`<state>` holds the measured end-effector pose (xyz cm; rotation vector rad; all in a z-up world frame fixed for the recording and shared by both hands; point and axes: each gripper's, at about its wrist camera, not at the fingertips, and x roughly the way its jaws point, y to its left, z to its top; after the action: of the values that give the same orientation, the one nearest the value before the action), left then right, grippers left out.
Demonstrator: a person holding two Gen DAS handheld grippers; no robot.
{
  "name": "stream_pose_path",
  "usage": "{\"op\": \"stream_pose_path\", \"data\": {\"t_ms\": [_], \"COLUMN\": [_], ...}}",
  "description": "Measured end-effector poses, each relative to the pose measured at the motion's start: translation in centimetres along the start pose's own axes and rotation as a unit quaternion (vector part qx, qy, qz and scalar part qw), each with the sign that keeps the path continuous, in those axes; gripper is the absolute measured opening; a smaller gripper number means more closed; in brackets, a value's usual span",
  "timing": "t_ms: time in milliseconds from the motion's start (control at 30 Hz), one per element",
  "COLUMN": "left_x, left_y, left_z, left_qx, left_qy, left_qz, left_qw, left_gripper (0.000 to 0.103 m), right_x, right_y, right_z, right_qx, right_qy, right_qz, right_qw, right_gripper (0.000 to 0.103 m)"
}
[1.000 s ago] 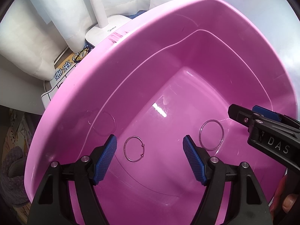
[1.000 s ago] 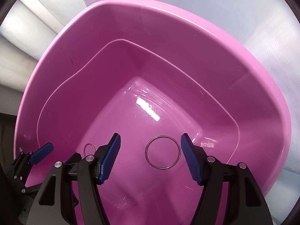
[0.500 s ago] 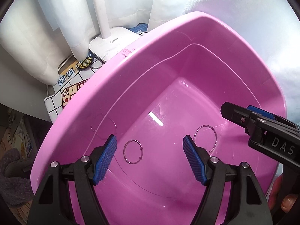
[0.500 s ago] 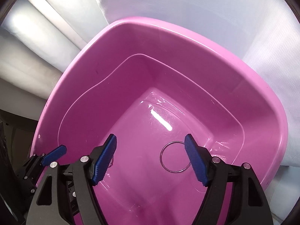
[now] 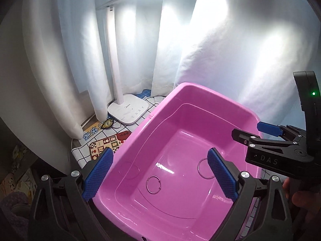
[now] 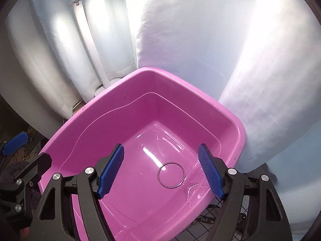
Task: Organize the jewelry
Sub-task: 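Withdraw the left tool from the tub back over the table, then close the left tool on the brown leather strip while the right tool grasps the pink headband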
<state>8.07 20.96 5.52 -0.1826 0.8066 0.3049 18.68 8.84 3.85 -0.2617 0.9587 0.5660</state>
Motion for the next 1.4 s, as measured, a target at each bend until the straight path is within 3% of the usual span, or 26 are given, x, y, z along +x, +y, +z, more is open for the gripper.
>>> {"op": "stream_pose_path", "data": {"t_ms": [133, 300, 467, 700, 900, 1400], "left_x": [-3.2, -5.7, -7.8, -8.7, -8.8, -10.0], "left_y": [-1.0, -3.8, -8.5, -15.2, -20.0, -27.0], "left_z": [-1.2, -2.9, -4.7, -8.7, -12.7, -21.1], "left_qx": [0.026, 0.048, 0.081, 0.112, 0.102, 0.101], "left_qy": [-0.050, -0.075, -0.088, -0.048, 0.012, 0.048], "left_qz": [-0.021, -0.072, -0.120, -0.159, -0.162, -0.078], "left_qw": [0.9982, 0.9934, 0.9855, 0.9797, 0.9814, 0.9907], "left_gripper": [0.096, 0.097, 0.097, 0.097, 0.097, 0.097], "right_x": [-4.1, -8.5, -12.8, -17.4, -20.5, -22.3], "right_y": [-2.6, -5.4, -10.5, -16.1, -19.9, -25.0], "right_z": [-3.3, -10.2, -18.0, -28.1, -33.7, -42.1], "right_qx": [0.052, 0.097, 0.155, 0.215, 0.237, 0.208], "right_qy": [-0.053, -0.099, -0.090, -0.068, -0.056, -0.036], "right_qz": [-0.004, -0.036, -0.080, -0.128, -0.126, -0.085], "right_qw": [0.997, 0.990, 0.981, 0.966, 0.962, 0.974], "right_gripper": [0.077, 0.079, 0.079, 0.079, 0.079, 0.079]}}
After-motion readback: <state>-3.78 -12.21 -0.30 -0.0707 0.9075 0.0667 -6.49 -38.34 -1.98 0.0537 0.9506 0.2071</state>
